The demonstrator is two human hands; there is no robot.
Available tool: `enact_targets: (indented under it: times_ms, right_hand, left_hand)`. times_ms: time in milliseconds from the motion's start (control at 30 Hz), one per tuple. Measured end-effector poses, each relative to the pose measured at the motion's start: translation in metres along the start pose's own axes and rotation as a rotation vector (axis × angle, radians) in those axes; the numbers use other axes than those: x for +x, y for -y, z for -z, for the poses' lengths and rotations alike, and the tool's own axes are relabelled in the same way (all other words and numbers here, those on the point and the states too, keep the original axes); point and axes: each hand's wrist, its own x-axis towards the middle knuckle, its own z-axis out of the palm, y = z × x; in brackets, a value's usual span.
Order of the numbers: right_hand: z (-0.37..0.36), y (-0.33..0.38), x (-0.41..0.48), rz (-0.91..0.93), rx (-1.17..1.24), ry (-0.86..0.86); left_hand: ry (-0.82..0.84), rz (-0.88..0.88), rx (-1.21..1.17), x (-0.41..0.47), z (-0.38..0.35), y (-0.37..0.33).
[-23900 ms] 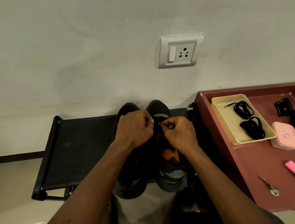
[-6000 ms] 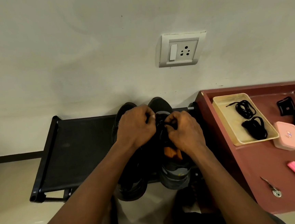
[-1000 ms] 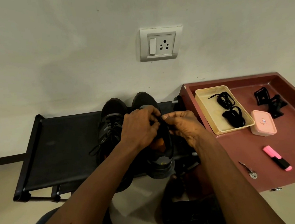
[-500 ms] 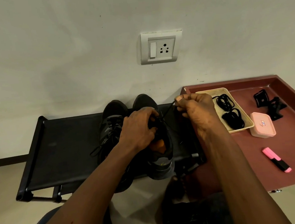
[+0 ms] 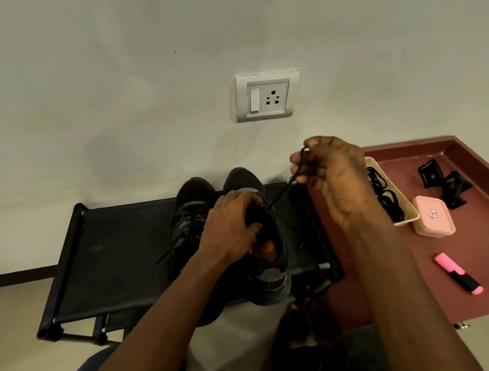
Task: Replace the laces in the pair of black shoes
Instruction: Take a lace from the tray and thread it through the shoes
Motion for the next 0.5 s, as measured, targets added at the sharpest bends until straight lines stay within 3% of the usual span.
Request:
enact_targets:
  times_ms: [133,267,500]
  right_hand:
    - [0.008,-0.057,0.011,-0.025,-0.45,-0.021]
    - [0.016,-0.086,0.012,-0.114,-0.804,0.233]
    - [0.013,-0.092,0.015,-0.095,-1.023,0.277]
  left_hand:
    - [-0.001,0.007,0.023,0.002,0.001,0.002]
    - [0.029,0.005,0.04,0.004,0.001,0.006]
    - [0.076,0.008,0.059,0.006,-0.002,0.009]
